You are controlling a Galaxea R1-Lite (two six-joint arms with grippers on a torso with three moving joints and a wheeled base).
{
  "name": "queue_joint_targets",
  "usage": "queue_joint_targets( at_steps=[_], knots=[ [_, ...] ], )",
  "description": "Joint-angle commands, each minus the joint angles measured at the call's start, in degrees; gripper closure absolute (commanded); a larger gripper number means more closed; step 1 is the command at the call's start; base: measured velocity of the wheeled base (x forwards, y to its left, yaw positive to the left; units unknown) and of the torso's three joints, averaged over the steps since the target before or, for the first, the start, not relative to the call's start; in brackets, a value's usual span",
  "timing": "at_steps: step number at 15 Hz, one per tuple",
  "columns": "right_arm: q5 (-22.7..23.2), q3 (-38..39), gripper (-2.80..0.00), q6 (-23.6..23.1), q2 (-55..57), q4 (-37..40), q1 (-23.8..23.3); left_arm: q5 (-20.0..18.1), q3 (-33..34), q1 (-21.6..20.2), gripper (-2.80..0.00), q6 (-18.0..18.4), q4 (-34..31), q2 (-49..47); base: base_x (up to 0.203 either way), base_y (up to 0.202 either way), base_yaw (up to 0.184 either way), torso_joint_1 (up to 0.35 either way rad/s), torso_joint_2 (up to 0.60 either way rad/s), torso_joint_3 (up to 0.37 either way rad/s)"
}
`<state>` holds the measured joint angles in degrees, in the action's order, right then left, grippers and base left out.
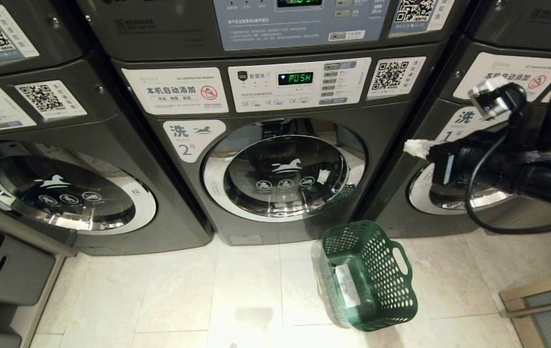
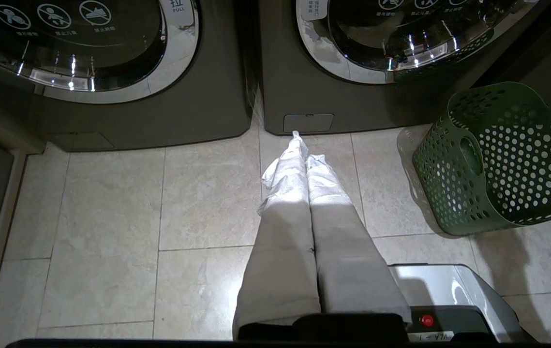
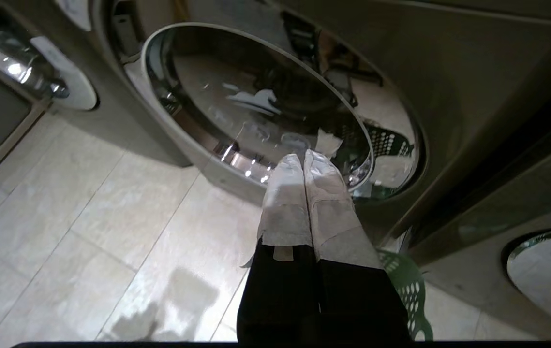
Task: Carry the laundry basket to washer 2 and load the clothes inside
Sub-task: Press the washing machine switch
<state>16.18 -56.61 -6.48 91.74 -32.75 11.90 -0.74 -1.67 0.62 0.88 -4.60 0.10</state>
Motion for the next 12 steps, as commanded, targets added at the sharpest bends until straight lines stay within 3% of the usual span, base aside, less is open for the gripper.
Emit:
queue_joint_targets(
  at_steps=[1,5,10,12],
  knots=[
    [-2.5,-7.9,0.00,0.2,8.8,-1.2,1.3,0.0,0.0,0.0,0.00,0.0,0.0,-0.1,0.000,0.000,0.000,0.000,0.00,0.000],
    [-5.4,-19.8,0.00,2.5,13.9,-0.4,2.0,0.0,0.0,0.0,0.00,0.0,0.0,-0.1,0.000,0.000,0.000,0.000,0.00,0.000],
    [-9.5,-35.3,0.00,12.5,19.2,11.5,4.6,0.0,0.0,0.0,0.00,0.0,-0.1,-0.1,0.000,0.000,0.000,0.000,0.00,0.000],
    [-11.0,-40.1,0.00,13.8,22.2,14.5,6.1,0.0,0.0,0.0,0.00,0.0,0.0,-0.1,0.000,0.000,0.000,0.000,0.00,0.000]
  ],
)
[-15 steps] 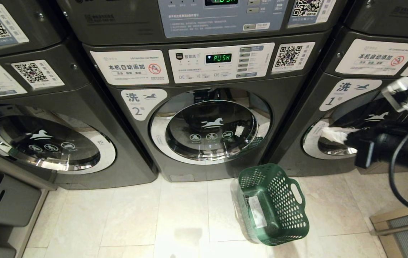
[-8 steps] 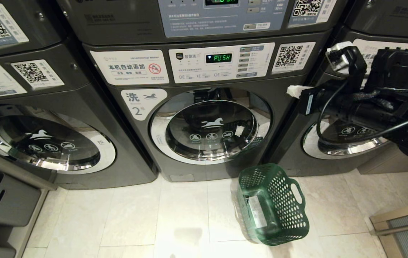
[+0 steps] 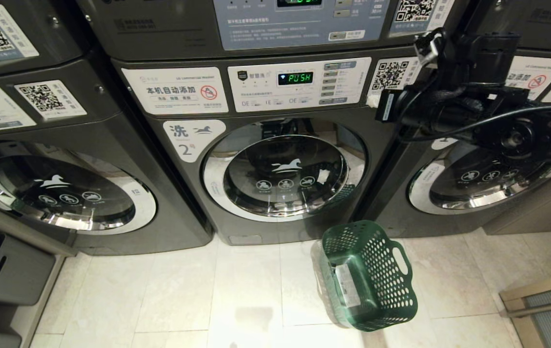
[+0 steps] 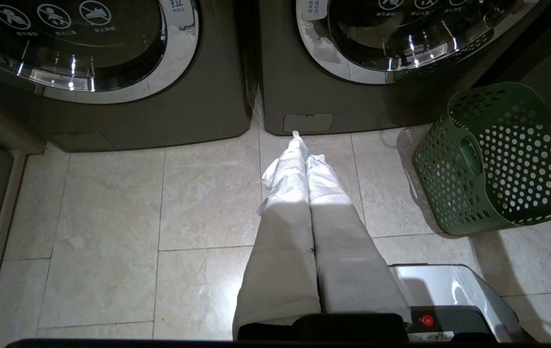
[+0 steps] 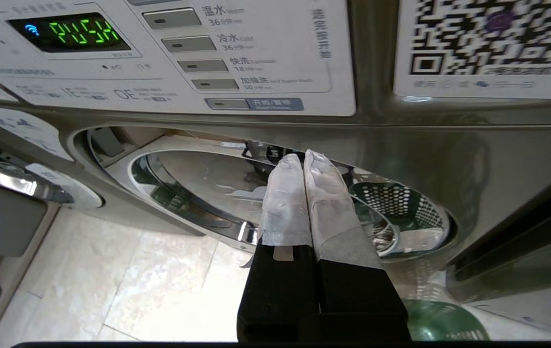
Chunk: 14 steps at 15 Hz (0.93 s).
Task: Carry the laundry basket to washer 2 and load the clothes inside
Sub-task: Press the washing machine switch
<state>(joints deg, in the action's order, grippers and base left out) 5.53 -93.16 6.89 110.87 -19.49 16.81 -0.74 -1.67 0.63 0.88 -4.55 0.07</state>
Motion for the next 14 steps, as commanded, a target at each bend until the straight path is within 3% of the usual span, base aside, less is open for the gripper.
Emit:
queue_joint_targets(
  at_steps=[1,5,14],
  knots=[
    [-0.4,-4.2,0.00,0.8,3.4,3.4,1.8,0.0,0.0,0.0,0.00,0.0,0.0,-0.1,0.000,0.000,0.000,0.000,0.00,0.000],
    [-0.4,-4.1,0.00,7.1,2.1,9.5,4.5,0.0,0.0,0.0,0.00,0.0,-0.1,-0.1,0.000,0.000,0.000,0.000,0.00,0.000],
    [-0.7,-14.7,0.00,8.5,7.9,10.6,4.9,0.0,0.0,0.0,0.00,0.0,0.0,-0.1,0.000,0.000,0.000,0.000,0.00,0.000]
  ],
)
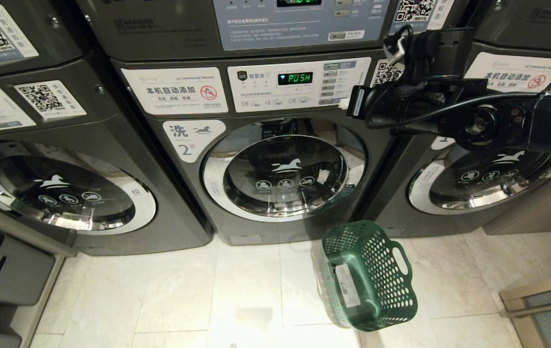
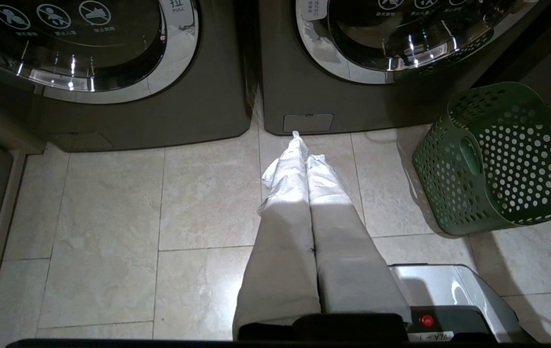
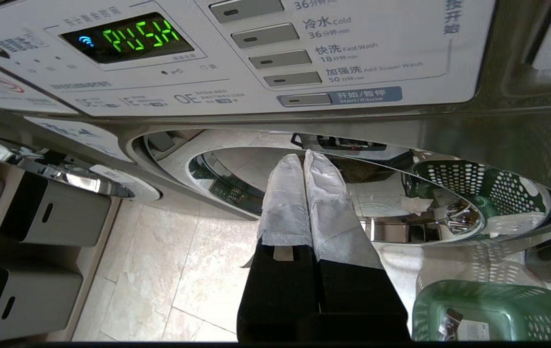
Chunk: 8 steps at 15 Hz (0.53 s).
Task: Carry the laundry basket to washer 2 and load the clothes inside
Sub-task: Press the washing machine switch
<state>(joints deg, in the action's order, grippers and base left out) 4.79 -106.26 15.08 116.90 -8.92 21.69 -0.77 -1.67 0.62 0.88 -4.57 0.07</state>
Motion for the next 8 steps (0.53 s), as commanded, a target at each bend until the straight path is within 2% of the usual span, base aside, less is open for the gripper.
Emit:
queue_joint_targets(
  at_steps=[1,3,8],
  knots=[
    [0.0,-2.8,0.00,0.9,2.8,0.0,0.0,0.0,0.0,0.0,0.00,0.0,-0.1,-0.1,0.000,0.000,0.000,0.000,0.00,0.000],
    [-0.7,-5.1,0.00,1.5,4.8,0.5,0.0,0.1,0.0,0.0,0.00,0.0,0.0,-0.1,0.000,0.000,0.000,0.000,0.00,0.000],
    [-0.7,-5.4,0.00,1.8,5.7,0.0,0.1,0.0,0.0,0.1,0.00,0.0,0.0,-0.1,0.000,0.000,0.000,0.000,0.00,0.000]
  ],
)
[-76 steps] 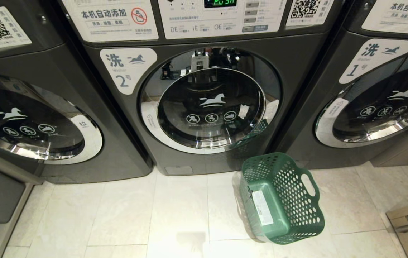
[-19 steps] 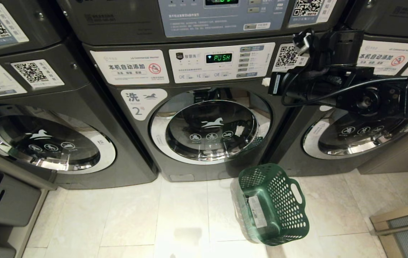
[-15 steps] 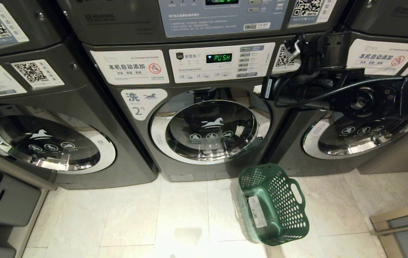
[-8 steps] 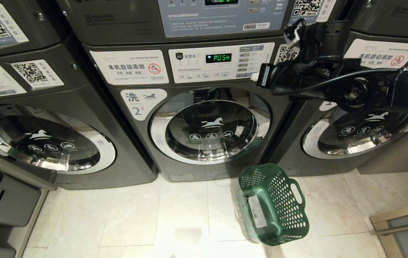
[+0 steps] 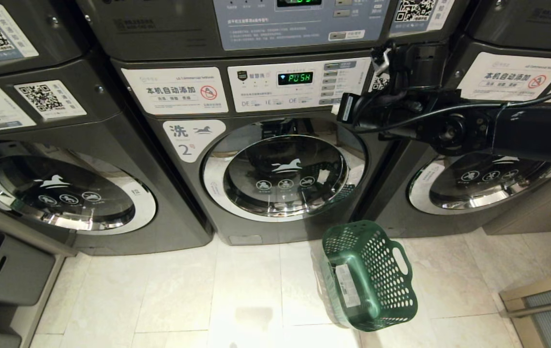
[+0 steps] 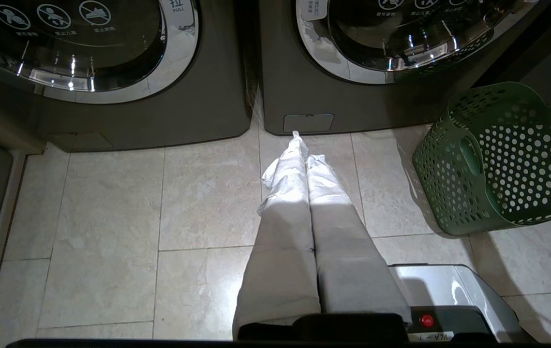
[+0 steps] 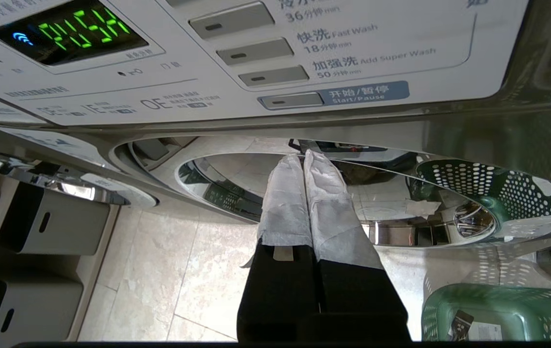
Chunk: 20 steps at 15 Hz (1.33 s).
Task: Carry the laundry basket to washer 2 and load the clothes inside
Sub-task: Press the washing machine switch
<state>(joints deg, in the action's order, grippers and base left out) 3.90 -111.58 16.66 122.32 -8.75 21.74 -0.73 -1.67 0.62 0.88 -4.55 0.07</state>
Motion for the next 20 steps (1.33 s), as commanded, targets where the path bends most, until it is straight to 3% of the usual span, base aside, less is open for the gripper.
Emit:
queue_joint_targets(
  at_steps=[1,9,16,20],
  knots=[
    [0.1,-0.1,0.00,0.2,0.3,-0.5,0.1,-0.1,0.0,0.0,0.00,0.0,0.0,-0.1,0.000,0.000,0.000,0.000,0.00,0.000],
    [-0.7,0.5,0.00,1.9,-1.7,-1.6,0.3,-0.1,0.0,0.0,0.00,0.0,0.0,-0.1,0.000,0.000,0.000,0.000,0.00,0.000],
    [-1.6,3.7,0.00,2.9,-9.0,-1.7,5.2,0.0,0.0,0.0,0.00,0.0,-0.1,-0.1,0.000,0.000,0.000,0.000,0.00,0.000],
    [-1.7,5.2,0.00,1.2,-14.7,1.2,5.9,0.0,0.0,0.0,0.00,0.0,0.0,-0.1,0.000,0.000,0.000,0.000,0.00,0.000]
  ],
)
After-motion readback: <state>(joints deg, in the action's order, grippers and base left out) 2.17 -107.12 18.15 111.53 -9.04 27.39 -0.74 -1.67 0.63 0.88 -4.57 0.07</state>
